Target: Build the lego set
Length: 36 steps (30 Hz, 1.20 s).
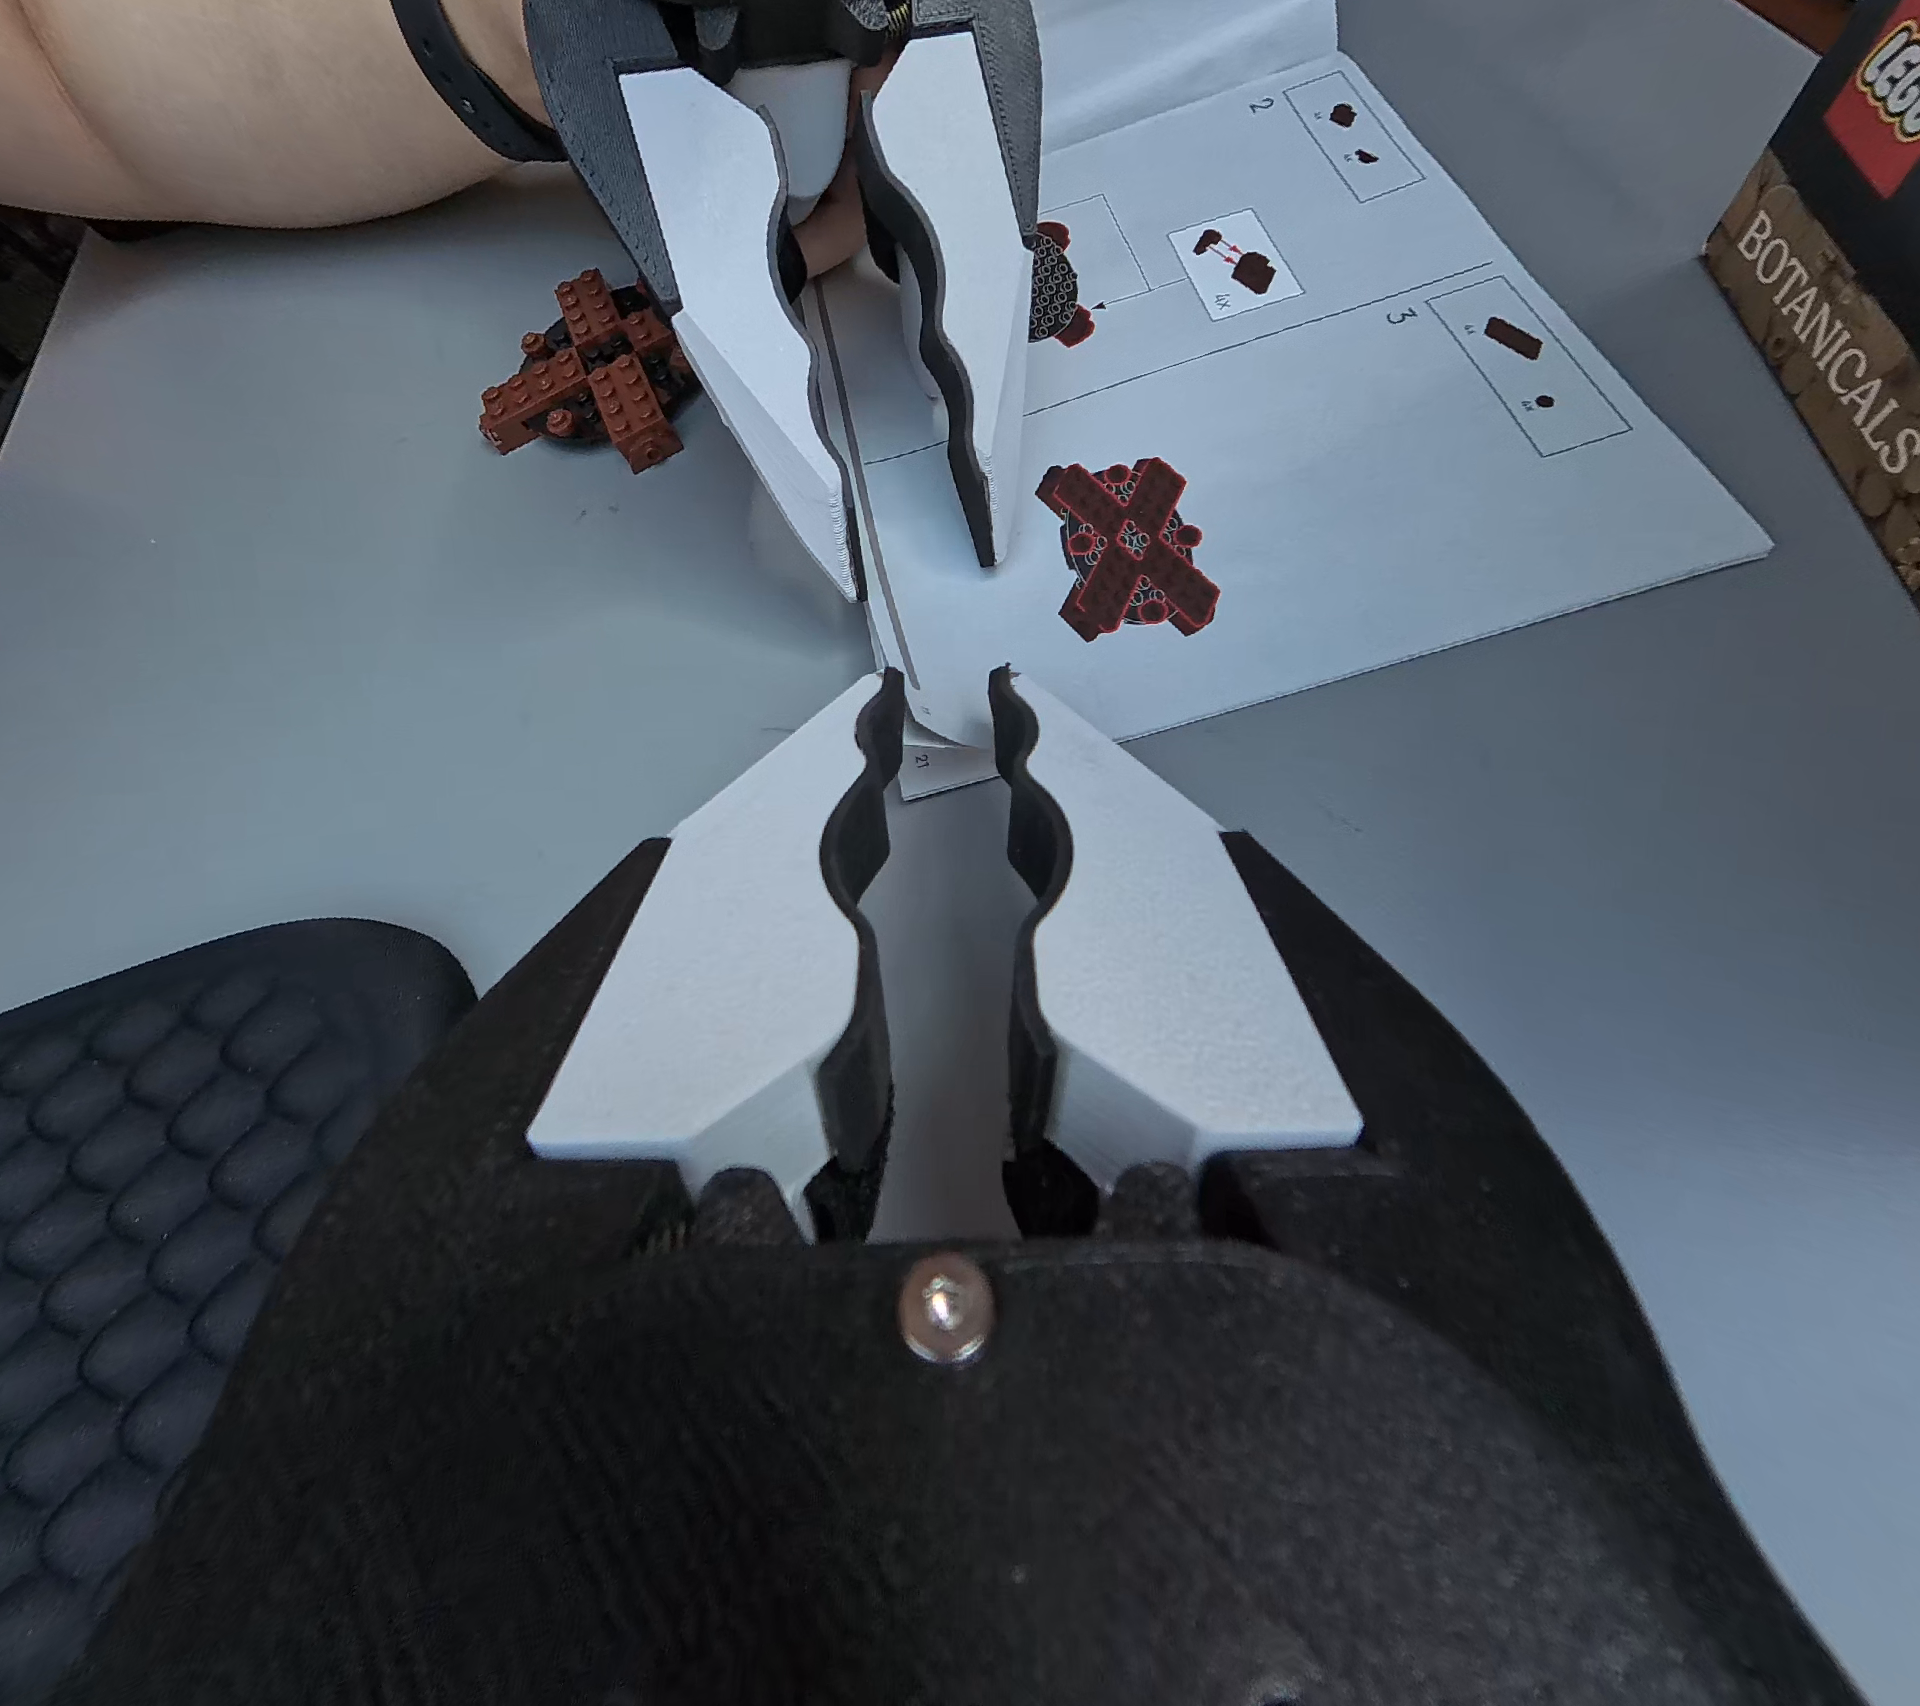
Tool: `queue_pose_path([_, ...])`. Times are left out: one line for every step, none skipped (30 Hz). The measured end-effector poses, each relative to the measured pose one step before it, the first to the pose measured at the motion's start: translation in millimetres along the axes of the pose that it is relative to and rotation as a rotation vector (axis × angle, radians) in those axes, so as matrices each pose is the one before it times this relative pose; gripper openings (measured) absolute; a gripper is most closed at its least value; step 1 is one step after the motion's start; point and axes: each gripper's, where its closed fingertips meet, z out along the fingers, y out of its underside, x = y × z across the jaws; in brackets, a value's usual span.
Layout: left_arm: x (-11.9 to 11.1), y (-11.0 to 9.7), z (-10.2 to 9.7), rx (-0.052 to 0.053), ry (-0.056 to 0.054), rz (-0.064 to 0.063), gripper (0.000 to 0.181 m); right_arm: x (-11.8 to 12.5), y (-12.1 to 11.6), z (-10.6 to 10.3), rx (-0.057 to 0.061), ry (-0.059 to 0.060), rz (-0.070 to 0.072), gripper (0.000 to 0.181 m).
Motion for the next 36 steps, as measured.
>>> queue_pose_path([0.01, -0.01, 0.0, 0.0, 0.0, -0.0001, 0.027, 0.29, 0.05, -0.08, -0.0001, 0.0017, 0.0001, 0.016])
queue_pose_path([0.04, 0.0, 0.04, 0.0, -0.0002, 0.0003, 0.027, -0.24, -0.13, 0.2, 0.0016, -0.0013, -0.0008, 0.016])
queue_pose_path([0.05, 0.01, 0.03, -0.0001, -0.0002, 0.0002, 0.027, -0.21, -0.11, 0.13, 0.0002, -0.0017, 0.0, 0.015])
queue_pose_path([0.01, 0.01, 0.0, 0.0, 0.0, -0.0001, 0.027, -0.26, 0.03, 0.29, -0.001, 0.0002, -0.0033, 0.014])
queue_pose_path([-0.01, -0.04, -0.02, 0.0003, 0.0003, -0.0006, 0.027, 0.04, -0.23, 0.21, 0.0003, 0.0031, -0.0063, 0.013])
queue_pose_path([0.05, -0.04, -0.01, 0.0003, 0.0007, -0.0007, 0.027, -0.23, -0.13, 0.22, 0.0001, 0.0011, -0.0044, 0.011])
queue_pose_path([-0.04, -0.08, 0.04, 0.0001, 0.0004, -0.0004, 0.027, -0.87, 0.51, 0.23, -0.004, -0.0054, -0.0009, 0.009])
queue_pose_path([0.02, 0.07, -0.08, 0.0, -0.0001, 0.0, 0.027, -0.41, 0.62, 0.23, -0.0028, -0.0027, -0.0011, 0.007])
queue_pose_path([-0.04, 0.08, 0.06, 0.0, -0.0001, 0.0002, 0.027, -0.05, 0.22, 0.15, -0.0002, 0.0, -0.0028, 0.006])
queue_pose_path([0.1, 0.0, 0.04, 0.0, 0.0, -0.0001, 0.027, -1.4, 0.51, 0.02, -0.0019, -0.0083, -0.0031, 0.002])
queue_pose_path([-0.07, 0.0, -0.04, 0.0, 0.0001, -0.0002, 0.027, -0.77, 0.34, 0.15, -0.0028, -0.0048, -0.0017, 0.0])
queue_pose_path([0.02, 0.0, 0.0, 0.0, 0.0001, 0.0, 0.027, 0.94, -0.52, -0.18, 0.0015, 0.0083, -0.0043, 0.0])
queue_pose_path([0.11, 0.01, 0.03, -0.0001, 0.0003, 0.0002, 0.027, 0.06, -1.39, -0.33, 0.007, 0.0031, -0.006, 0.0])
queue_pose_path([0.04, 0.01, 0.0, 0.0, 0.0004, 0.0002, 0.027, -1.62, -1.17, -0.23, 0.0049, -0.0082, -0.0016, 0.0])
queue_pose_path([0.23, 0.05, -0.03, 0.0001, 0.0009, 0.0003, 0.027, -0.06, -0.36, -0.23, 0.0002, -0.0003, 0.0012, 0.0])
queue_pose_path([0.22, -0.09, -0.05, 0.0001, 0.0015, 0.0002, 0.027, 0.96, -0.2, -0.13, 0.0008, 0.0068, -0.0028, 0.0])
queue_pose_path([0.26, 0.02, -0.09, 0.0003, 0.0022, -0.0003, 0.028, 0.08, -0.36, 0.0, 0.0024, 0.0022, -0.0046, 0.0])
queue_pose_path([0.43, -0.08, -0.04, 0.001, 0.0028, -0.0013, 0.029, -0.2, -0.22, 0.13, 0.0005, -0.0007, -0.0003, 0.0])
queue_pose_path([0.64, -0.19, -0.19, 0.0017, 0.0048, -0.0024, 0.03, 0.26, -0.08, 0.27, -0.0011, 0.0015, 0.0003, 0.0])
queue_pose_path([0.44, -0.2, -0.17, 0.0018, 0.0051, -0.0036, 0.032, -0.03, 0.02, 0.36, -0.0008, 0.0006, -0.0022, 0.0])
queue_pose_path([-0.26, -0.27, -0.12, 0.0015, 0.0013, -0.0047, 0.032, -0.17, 0.42, 0.37, -0.0028, -0.0006, -0.001, 0.0])
queue_pose_path([-0.23, -0.11, -0.11, 0.0013, 0.0012, -0.004, 0.031, 1.43, -0.31, 0.24, 0.0, 0.0114, -0.0053, 0.0])
queue_pose_path([0.18, -0.07, -0.04, 0.0005, 0.002, -0.0012, 0.031, 1.37, -1.28, -0.14, 0.0055, 0.012, -0.0077, 0.0])
queue_pose_path([0.08, 0.1, 0.06, -0.0007, -0.0009, 0.001, 0.032, -0.05, -1.43, 0.01, 0.0054, 0.0015, -0.0017, 0.0])
queue_pose_path([-0.17, 0.12, 0.17, -0.0008, -0.0043, 0.0017, 0.031, 0.23, -0.77, 0.08, 0.0019, 0.0008, 0.0041, 0.0])
queue_pose_path([0.03, -0.24, 0.45, -0.0001, -0.0049, -0.0004, 0.032, 0.79, -0.36, 0.13, 0.0011, 0.0045, 0.003, 0.0])
queue_pose_path([0.19, -0.33, 0.86, -0.0003, -0.0062, -0.0016, 0.032, 0.25, 0.16, 0.28, 0.0001, 0.0011, -0.0006, 0.0])
queue_pose_path([-0.22, -0.43, 1.06, -0.0004, -0.0098, -0.001, 0.031, -0.02, 0.82, 0.47, -0.0044, -0.0007, 0.0012, 0.0])
queue_pose_path([0.03, -0.27, 1.07, -0.0011, -0.0089, 0.0032, 0.03, 1.12, 0.68, 0.36, -0.0038, 0.0061, 0.0012, 0.0])
queue_pose_path([0.55, 0.01, 1.01, -0.0032, -0.0076, 0.0084, 0.03, 0.81, -0.02, 0.35, 0.0002, 0.0048, -0.001, 0.0])
queue_pose_path([-0.43, 0.37, 0.91, -0.0054, -0.0143, 0.0103, 0.03, -0.59, 0.04, 0.25, 0.0007, -0.0032, -0.0004, 0.0])
queue_pose_path([-0.97, 0.3, 0.74, -0.0043, -0.0176, 0.0097, 0.028, -0.21, 0.45, -0.01, -0.0023, -0.0023, 0.0, 0.0])
queue_pose_path([-0.61, -0.05, 0.6, -0.0009, -0.0117, 0.0076, 0.027, -0.46, 1.52, -0.73, -0.0079, -0.0024, -0.0045, 0.0])
queue_pose_path([-0.04, 0.12, 0.25, -0.0011, -0.0052, 0.0052, 0.027, -0.95, 1.55, -1.71, -0.0055, -0.0044, -0.0128, 0.001])
queue_pose_path([0.0, 0.08, 0.0, -0.0002, -0.0011, 0.0023, 0.027, -3.29, 1.56, -1.93, -0.0024, -0.0163, -0.02, 0.009])
queue_pose_path([0.43, 0.03, -0.08, 0.0003, 0.0034, -0.0004, 0.028, -1.22, 3.65, -2.17, -0.014, -0.0008, -0.0246, 0.015])
